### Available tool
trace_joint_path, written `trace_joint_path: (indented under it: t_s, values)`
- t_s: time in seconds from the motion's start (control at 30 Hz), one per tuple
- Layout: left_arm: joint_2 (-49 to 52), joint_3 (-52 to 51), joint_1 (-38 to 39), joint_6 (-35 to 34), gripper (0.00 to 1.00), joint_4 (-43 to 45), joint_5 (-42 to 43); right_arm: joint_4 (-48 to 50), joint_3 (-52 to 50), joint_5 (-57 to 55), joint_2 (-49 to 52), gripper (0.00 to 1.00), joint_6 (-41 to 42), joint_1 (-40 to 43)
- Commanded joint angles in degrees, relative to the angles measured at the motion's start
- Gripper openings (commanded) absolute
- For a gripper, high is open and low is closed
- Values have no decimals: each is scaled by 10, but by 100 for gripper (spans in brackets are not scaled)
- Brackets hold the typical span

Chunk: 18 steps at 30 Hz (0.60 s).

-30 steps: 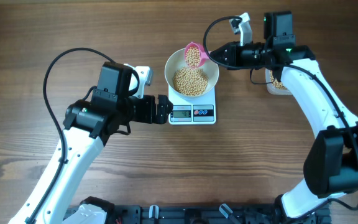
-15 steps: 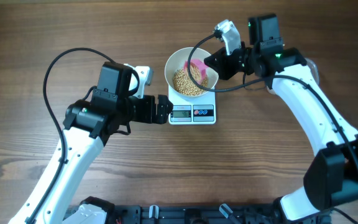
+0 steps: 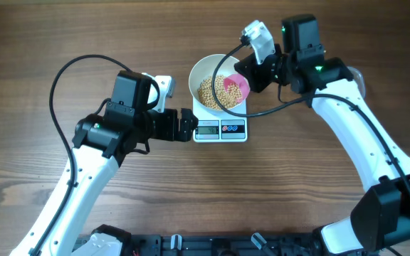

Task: Scoop item into bowl and weigh 150g on scale
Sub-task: 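Tip the pink scoop to pour soybeans into the white bowl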

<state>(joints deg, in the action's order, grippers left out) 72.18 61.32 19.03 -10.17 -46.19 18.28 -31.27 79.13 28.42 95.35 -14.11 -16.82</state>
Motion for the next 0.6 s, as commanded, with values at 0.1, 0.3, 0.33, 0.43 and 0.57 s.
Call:
trace_joint_path:
  t_s: [0.1, 0.3, 0.33, 0.43, 0.57]
  values:
    - [2, -4, 2, 9, 100, 2, 7, 30, -1, -53, -13, 4, -39, -24]
    - [2, -4, 2, 9, 100, 2, 7, 62, -1, -62, -13, 4, -56, -33]
    - [2, -4, 2, 9, 100, 2, 7, 66, -1, -66, -13, 4, -59, -33]
    - [2, -4, 2, 9, 100, 2, 7, 80, -1, -72, -13, 4, -81, -36]
    - [2, -4, 2, 9, 100, 2, 7, 92, -1, -77, -13, 4, -113, -39]
